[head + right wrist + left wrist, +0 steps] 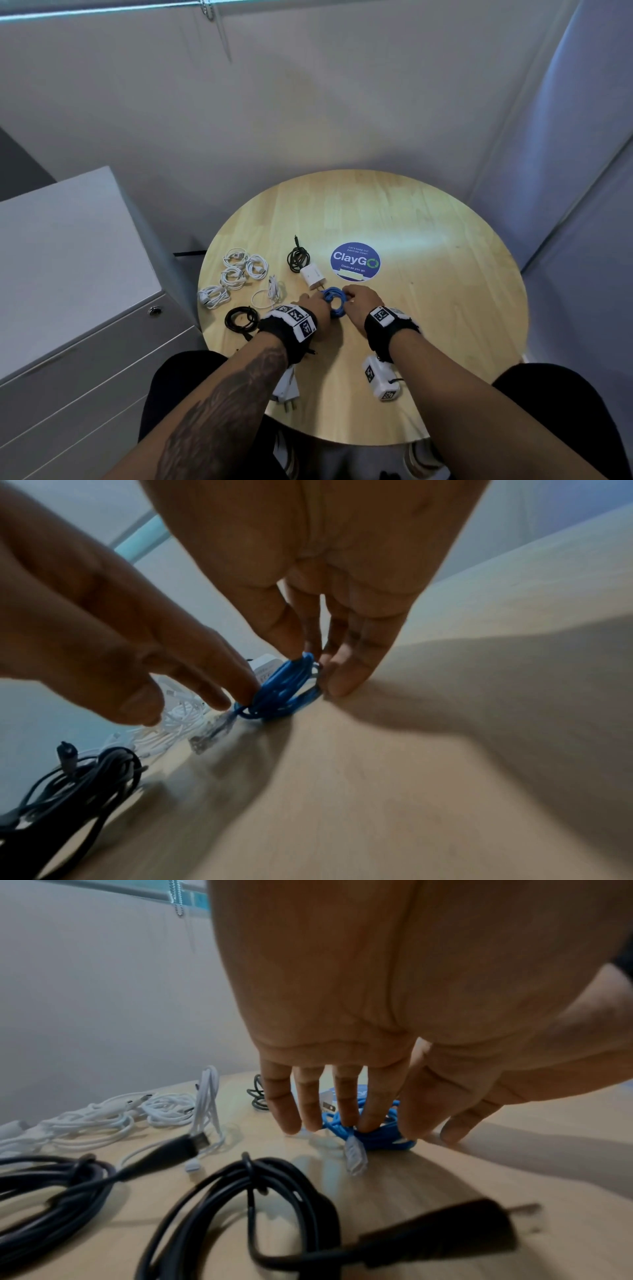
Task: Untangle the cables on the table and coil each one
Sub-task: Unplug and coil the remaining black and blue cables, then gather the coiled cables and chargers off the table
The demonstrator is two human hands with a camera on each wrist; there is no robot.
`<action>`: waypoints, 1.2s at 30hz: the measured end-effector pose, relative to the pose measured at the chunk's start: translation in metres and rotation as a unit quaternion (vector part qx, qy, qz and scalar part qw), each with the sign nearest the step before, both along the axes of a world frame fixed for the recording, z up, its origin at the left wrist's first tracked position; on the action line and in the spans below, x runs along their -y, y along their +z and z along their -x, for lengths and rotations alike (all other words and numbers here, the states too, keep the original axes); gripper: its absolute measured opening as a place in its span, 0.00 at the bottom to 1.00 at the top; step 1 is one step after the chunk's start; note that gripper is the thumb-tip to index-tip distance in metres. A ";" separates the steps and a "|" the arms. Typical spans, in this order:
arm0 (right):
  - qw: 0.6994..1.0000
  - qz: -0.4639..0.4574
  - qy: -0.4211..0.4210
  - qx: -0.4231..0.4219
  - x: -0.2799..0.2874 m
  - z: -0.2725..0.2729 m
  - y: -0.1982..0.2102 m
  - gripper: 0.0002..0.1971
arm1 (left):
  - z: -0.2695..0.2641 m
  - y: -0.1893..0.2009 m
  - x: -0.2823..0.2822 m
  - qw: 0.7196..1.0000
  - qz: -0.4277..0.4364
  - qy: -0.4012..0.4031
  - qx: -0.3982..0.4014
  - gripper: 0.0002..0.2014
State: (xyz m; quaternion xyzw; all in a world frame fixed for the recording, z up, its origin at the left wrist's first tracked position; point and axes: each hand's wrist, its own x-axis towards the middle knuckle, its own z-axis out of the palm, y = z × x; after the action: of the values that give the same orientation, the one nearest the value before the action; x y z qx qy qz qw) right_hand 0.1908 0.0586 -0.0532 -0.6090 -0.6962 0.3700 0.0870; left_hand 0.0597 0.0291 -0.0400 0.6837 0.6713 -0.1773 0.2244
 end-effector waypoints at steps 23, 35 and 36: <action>0.999 -0.010 0.052 -0.005 0.076 -0.051 0.015 0.12 | 0.052 0.052 0.049 0.958 -0.198 0.097 0.182 0.18; 0.966 0.037 0.254 0.028 0.212 -0.031 -0.024 0.08 | 0.152 0.083 0.176 0.854 -0.302 0.288 0.311 0.08; 0.962 0.042 0.264 0.052 0.220 -0.029 -0.032 0.09 | 0.165 0.084 0.188 0.844 -0.305 0.310 0.313 0.07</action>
State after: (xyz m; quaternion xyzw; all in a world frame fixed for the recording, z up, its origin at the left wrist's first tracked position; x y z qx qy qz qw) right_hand 0.2203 -0.1611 -0.0851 -0.4254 -0.8192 0.3770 -0.0757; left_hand -0.1051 -0.1593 0.0440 0.4932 0.7625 0.3386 0.2464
